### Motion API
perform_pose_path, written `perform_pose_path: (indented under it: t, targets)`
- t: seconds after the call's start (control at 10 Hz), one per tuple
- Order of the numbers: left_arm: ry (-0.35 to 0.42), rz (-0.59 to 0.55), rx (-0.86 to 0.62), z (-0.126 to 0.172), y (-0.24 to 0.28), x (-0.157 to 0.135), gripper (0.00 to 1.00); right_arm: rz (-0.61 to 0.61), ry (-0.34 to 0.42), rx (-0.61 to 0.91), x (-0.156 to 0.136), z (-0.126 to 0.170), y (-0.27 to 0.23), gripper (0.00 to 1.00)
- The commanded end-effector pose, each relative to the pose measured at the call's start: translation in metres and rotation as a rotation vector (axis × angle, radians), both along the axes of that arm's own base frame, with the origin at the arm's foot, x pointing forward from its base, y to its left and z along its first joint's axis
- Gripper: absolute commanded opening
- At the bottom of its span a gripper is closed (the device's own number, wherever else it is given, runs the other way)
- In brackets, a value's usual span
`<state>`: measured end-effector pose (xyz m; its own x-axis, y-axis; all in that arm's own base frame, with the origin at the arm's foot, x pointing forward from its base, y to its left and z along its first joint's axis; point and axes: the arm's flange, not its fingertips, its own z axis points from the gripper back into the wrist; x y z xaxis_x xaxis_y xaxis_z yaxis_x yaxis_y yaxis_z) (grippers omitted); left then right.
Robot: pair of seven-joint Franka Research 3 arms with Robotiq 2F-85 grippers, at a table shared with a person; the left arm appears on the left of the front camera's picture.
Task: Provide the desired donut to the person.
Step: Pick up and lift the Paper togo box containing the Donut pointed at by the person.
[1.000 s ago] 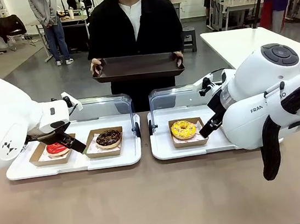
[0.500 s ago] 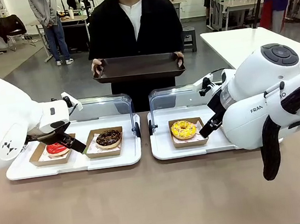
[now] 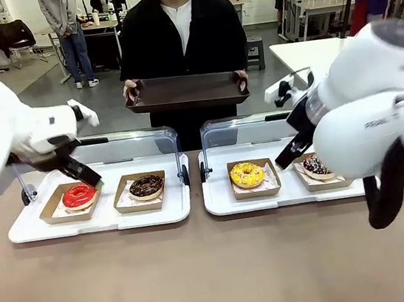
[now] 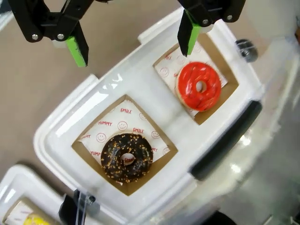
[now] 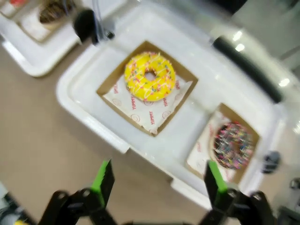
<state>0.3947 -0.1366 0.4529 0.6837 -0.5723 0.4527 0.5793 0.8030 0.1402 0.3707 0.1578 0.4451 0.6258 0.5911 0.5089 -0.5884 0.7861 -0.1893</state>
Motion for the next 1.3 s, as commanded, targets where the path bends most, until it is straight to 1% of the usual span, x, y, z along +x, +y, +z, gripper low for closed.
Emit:
perform_pose_path:
  t: [0.0, 0.1, 0.2, 0.3, 0.4, 0.5, 0.7, 0.8, 0.9, 1.0, 1.2]
  targets:
    - [0.055, -0.035, -0.009, 0.056, 0.015, -0.006, 1.00, -0.005, 0.018, -0.044, -0.036, 0.044, -0.002, 1.00]
    - [0.037, -0.035, 0.004, 0.081, 0.017, -0.009, 1.00, -0.015, 0.004, -0.065, -0.054, 0.065, -0.002, 1.00]
    - [0.014, -0.022, 0.007, 0.100, 0.020, -0.011, 1.00, -0.012, -0.014, -0.072, -0.070, 0.084, -0.003, 1.00]
    - [0.000, -0.007, 0.009, 0.112, 0.021, -0.014, 1.00, -0.018, -0.032, -0.064, -0.081, 0.099, -0.004, 1.00]
    - [-0.014, 0.006, 0.029, 0.114, 0.018, -0.013, 1.00, -0.022, -0.034, -0.056, -0.084, 0.106, -0.005, 1.00]
    - [0.008, -0.010, 0.000, 0.113, 0.019, -0.017, 1.00, 0.007, -0.021, -0.046, -0.072, 0.089, -0.008, 1.00]
    - [0.008, -0.010, 0.000, 0.113, 0.019, -0.017, 1.00, 0.007, -0.021, -0.046, -0.072, 0.089, -0.008, 1.00]
    - [0.008, -0.010, 0.000, 0.113, 0.019, -0.017, 1.00, 0.006, -0.030, -0.046, -0.083, 0.104, -0.010, 1.00]
    - [0.004, -0.005, 0.006, 0.117, 0.019, -0.016, 1.00, 0.085, 0.096, 0.133, -0.066, 0.107, -0.018, 1.00]
    - [0.028, 0.011, -0.136, 0.133, 0.032, -0.012, 1.00, 0.123, 0.172, 0.283, -0.053, 0.121, -0.032, 1.00]
    - [0.074, 0.045, -0.378, 0.159, 0.067, 0.001, 1.00, 0.147, 0.294, 0.509, -0.023, 0.145, -0.068, 1.00]
